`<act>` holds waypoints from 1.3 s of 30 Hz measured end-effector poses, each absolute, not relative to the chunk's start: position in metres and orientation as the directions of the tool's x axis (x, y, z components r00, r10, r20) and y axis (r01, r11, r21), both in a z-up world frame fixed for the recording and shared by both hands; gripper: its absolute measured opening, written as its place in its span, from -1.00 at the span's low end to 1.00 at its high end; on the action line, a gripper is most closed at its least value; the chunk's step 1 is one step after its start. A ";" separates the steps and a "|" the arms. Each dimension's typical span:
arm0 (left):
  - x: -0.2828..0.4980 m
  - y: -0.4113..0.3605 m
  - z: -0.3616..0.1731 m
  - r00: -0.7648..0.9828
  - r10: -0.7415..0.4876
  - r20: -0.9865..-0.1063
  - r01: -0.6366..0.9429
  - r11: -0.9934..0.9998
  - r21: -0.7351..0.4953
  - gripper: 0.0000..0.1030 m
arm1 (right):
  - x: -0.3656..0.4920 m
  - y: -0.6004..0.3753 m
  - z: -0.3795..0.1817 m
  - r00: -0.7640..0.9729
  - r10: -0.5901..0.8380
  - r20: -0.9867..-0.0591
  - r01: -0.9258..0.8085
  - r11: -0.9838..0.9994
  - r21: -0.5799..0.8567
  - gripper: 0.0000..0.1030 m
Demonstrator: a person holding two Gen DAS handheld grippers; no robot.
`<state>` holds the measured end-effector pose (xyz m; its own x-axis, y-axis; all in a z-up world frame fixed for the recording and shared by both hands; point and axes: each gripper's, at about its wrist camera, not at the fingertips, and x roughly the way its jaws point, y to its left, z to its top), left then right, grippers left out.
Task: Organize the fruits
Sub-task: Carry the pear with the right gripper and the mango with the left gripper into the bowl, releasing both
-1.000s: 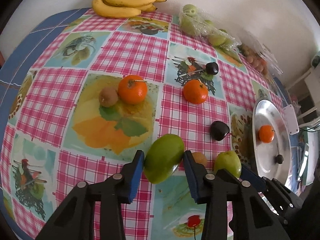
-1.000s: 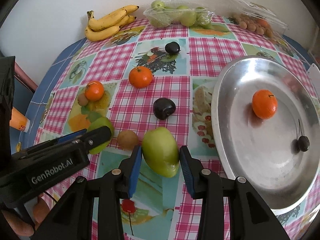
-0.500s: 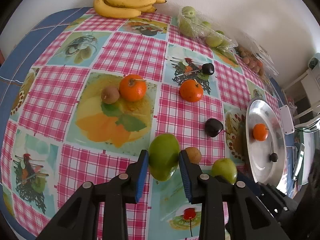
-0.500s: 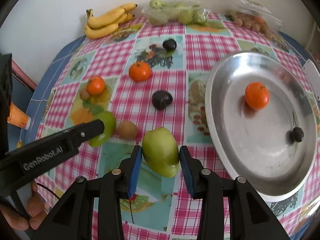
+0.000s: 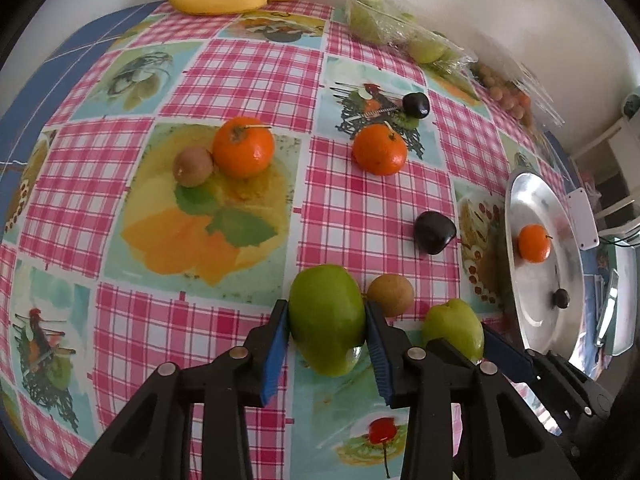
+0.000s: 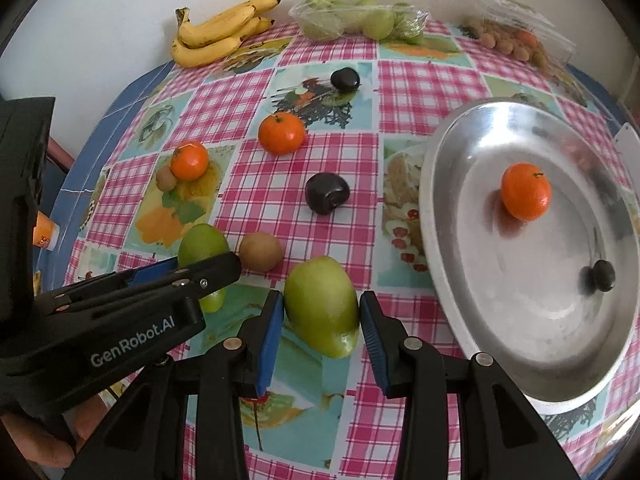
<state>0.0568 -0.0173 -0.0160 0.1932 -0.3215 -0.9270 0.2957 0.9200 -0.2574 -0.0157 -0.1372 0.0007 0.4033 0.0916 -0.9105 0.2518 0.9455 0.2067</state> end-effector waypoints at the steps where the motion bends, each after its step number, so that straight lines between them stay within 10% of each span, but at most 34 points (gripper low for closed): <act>1: 0.057 -0.016 -0.016 0.197 -0.318 -0.927 0.292 0.922 -0.254 -0.22 | -0.015 -0.136 0.000 0.403 0.089 -0.911 0.246 0.948 0.202 -0.20; 39: 0.032 -0.063 0.046 0.308 -0.382 -0.871 0.412 0.879 -0.240 -0.23 | -0.047 -0.188 0.043 0.454 0.009 -0.891 0.364 0.911 0.194 -0.22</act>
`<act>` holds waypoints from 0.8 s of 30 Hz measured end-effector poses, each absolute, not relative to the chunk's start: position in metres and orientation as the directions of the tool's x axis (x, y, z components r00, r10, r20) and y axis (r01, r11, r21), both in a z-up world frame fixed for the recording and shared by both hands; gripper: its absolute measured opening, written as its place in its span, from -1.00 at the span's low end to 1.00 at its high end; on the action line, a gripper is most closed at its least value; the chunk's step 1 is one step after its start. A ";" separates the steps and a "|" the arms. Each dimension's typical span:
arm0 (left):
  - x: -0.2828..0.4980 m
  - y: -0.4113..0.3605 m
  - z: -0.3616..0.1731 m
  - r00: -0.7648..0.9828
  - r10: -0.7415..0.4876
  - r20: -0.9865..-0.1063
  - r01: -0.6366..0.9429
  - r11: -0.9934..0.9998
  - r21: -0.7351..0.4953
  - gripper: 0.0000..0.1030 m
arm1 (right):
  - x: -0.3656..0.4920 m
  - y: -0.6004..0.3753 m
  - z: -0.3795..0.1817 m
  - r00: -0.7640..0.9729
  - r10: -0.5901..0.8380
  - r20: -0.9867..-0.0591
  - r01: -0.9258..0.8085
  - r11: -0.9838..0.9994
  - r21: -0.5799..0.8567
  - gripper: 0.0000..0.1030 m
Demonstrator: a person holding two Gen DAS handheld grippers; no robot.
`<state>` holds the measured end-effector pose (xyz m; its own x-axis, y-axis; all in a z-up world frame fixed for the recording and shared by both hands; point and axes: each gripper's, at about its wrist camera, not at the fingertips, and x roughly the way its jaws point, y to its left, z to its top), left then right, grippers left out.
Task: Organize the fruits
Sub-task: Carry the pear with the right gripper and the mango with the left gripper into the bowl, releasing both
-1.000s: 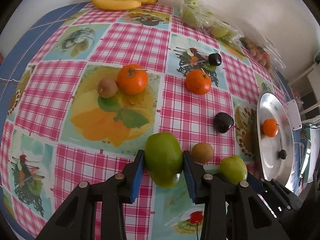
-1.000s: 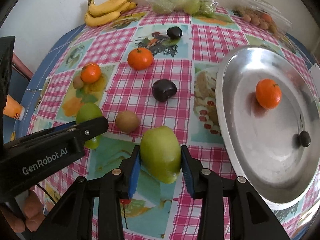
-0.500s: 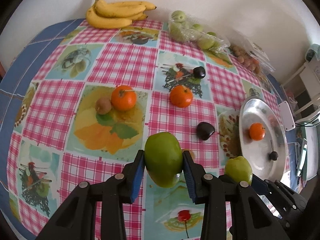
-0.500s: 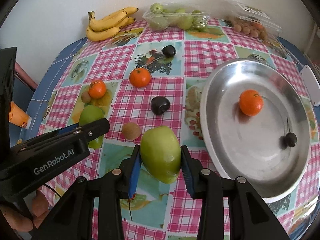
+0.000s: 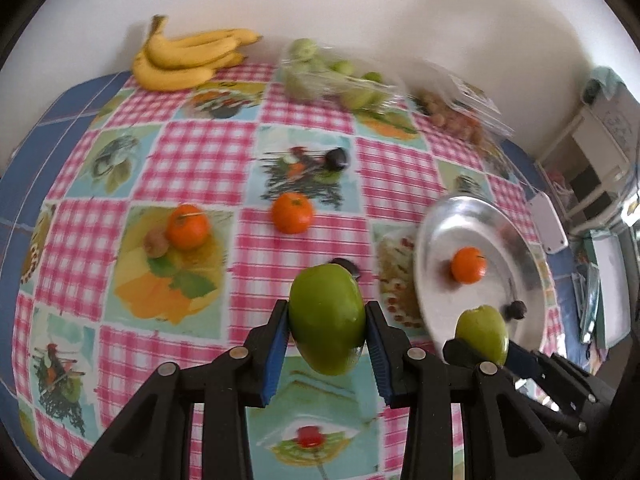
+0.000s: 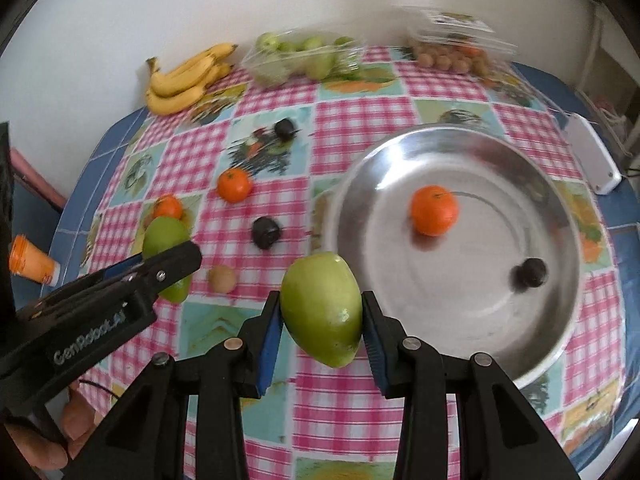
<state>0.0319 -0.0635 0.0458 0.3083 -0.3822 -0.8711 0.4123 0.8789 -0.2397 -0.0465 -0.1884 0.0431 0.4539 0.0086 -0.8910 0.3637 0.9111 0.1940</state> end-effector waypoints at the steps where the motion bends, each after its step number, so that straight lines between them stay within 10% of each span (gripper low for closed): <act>1: 0.028 -0.072 0.047 0.304 -0.388 -0.870 0.433 0.870 -0.236 -0.23 | -0.050 -0.197 0.043 0.449 -0.009 -0.894 0.387 0.903 0.186 -0.22; 24: -0.007 -0.177 0.027 0.209 -0.421 -0.883 0.623 0.753 -0.212 -0.22 | -0.097 -0.291 0.015 0.344 -0.094 -0.934 0.620 0.770 0.150 -0.22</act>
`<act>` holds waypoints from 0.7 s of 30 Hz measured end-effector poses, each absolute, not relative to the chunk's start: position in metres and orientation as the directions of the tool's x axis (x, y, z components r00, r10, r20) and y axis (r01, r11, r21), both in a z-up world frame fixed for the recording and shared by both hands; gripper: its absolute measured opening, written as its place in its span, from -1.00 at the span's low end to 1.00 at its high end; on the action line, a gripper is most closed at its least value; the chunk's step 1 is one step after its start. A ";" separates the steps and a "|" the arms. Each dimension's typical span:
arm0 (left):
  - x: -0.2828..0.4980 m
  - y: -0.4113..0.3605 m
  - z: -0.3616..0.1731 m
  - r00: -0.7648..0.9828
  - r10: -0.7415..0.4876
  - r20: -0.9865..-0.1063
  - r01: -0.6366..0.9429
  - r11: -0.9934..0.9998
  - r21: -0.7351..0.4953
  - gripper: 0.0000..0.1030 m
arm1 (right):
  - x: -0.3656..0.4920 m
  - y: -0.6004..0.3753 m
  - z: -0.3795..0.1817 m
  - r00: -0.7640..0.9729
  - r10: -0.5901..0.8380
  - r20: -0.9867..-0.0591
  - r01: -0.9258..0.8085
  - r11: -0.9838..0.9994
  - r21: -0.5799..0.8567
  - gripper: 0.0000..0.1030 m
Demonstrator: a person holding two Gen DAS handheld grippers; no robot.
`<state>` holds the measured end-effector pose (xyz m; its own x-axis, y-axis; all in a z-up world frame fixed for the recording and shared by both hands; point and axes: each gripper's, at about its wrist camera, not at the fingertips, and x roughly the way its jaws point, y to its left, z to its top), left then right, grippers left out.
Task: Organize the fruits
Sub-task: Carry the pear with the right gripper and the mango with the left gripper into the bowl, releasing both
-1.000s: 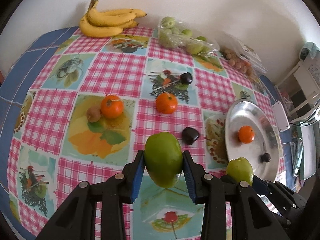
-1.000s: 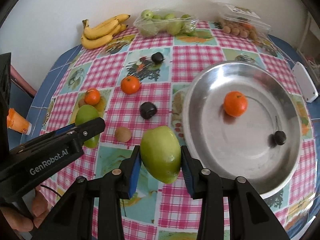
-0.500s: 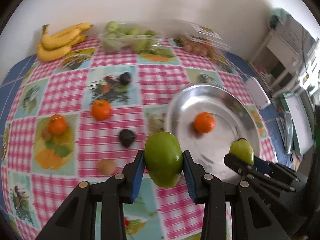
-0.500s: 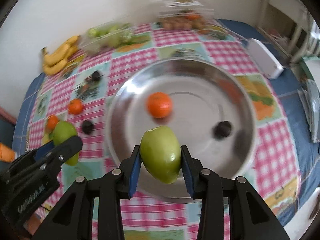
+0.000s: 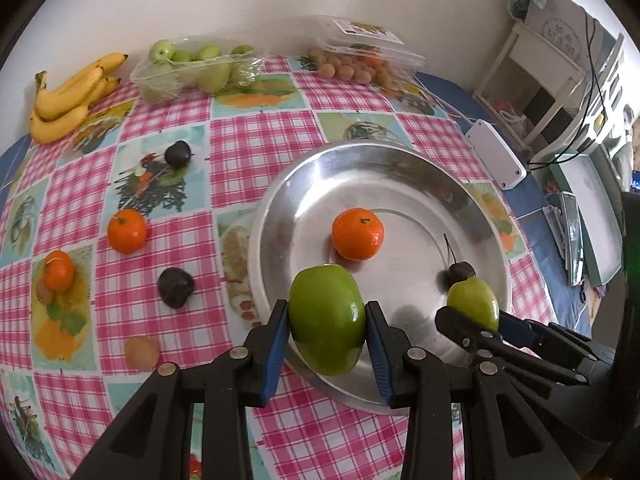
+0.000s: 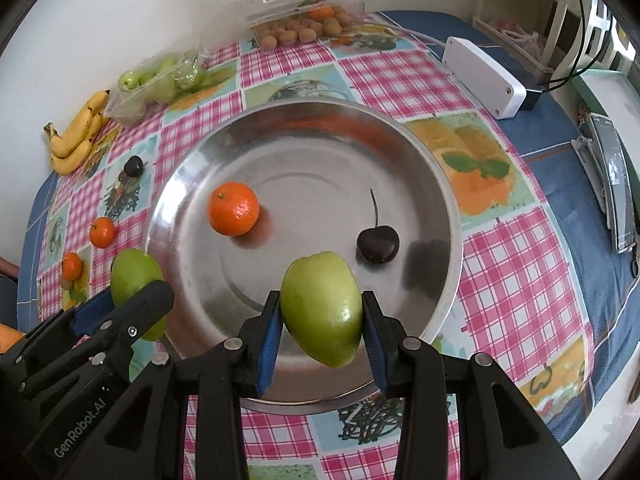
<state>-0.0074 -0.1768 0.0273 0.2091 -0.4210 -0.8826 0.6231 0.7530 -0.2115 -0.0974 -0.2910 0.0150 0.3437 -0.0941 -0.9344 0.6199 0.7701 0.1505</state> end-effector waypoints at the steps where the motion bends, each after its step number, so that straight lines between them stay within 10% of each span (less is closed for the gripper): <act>1: -0.009 -0.179 0.025 0.206 -0.418 -0.885 0.627 0.750 -0.208 -0.22 | -0.097 -0.291 0.013 0.338 -0.091 -0.937 0.620 0.770 0.150 -0.22; 21: -0.011 -0.183 0.023 0.203 -0.415 -0.887 0.639 0.743 -0.201 -0.21 | -0.092 -0.296 -0.003 0.297 -0.068 -0.952 0.625 0.768 0.140 -0.21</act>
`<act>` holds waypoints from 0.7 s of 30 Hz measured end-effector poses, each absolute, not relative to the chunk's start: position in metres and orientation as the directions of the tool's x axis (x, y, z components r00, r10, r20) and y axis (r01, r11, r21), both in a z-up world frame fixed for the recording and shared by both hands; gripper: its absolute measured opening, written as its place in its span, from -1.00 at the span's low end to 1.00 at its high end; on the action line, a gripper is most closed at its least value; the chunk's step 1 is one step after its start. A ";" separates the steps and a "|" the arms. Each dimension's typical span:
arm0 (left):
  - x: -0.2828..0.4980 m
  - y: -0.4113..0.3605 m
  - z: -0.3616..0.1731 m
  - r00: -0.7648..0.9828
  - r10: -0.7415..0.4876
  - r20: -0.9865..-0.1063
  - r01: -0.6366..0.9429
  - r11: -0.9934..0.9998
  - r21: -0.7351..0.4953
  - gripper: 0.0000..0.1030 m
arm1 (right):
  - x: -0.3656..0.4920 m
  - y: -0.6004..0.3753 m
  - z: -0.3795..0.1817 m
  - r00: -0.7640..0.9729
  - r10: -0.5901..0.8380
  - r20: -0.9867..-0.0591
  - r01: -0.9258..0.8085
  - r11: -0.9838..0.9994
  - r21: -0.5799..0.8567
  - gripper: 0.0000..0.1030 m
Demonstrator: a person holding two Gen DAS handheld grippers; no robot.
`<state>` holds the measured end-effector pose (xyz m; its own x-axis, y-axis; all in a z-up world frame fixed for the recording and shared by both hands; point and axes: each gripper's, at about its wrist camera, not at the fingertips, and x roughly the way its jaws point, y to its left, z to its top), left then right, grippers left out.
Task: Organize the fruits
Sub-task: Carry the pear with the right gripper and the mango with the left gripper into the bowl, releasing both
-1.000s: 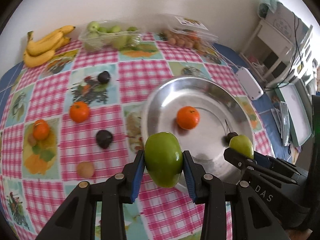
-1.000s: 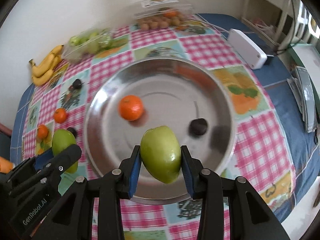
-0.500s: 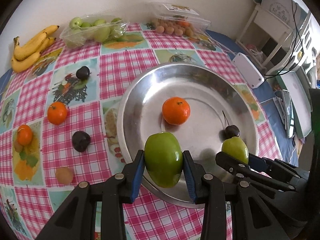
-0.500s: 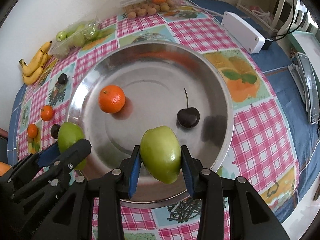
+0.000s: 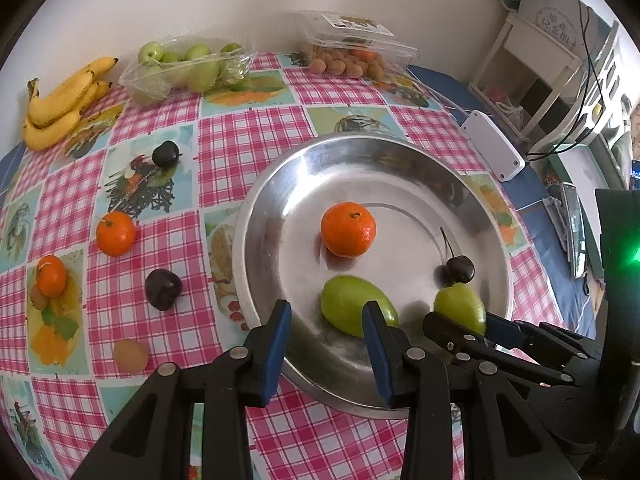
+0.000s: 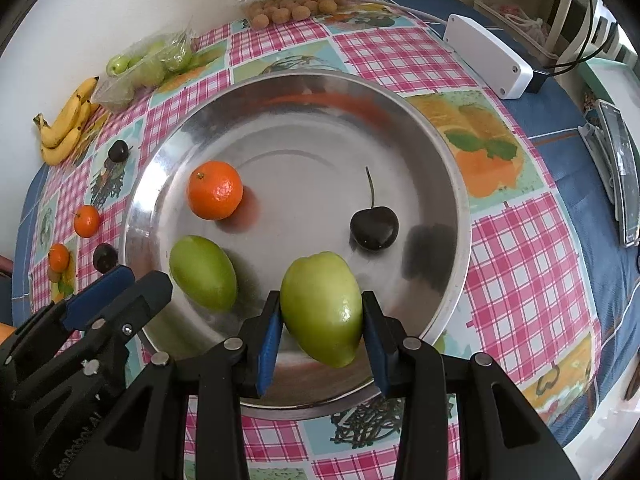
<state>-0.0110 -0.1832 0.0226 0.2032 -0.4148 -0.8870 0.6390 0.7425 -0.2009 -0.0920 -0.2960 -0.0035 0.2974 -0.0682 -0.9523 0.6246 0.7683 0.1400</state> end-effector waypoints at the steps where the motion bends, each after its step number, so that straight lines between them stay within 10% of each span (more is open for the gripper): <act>1: -0.010 -0.182 0.023 0.204 -0.410 -0.889 0.636 0.746 -0.198 -0.21 | -0.092 -0.295 -0.003 0.300 -0.071 -0.951 0.624 0.769 0.139 -0.22; 21: 0.017 -0.101 0.035 0.306 -0.340 -0.889 0.438 0.880 -0.185 0.09 | -0.084 -0.277 0.020 0.357 -0.078 -0.931 0.555 0.819 0.144 -0.21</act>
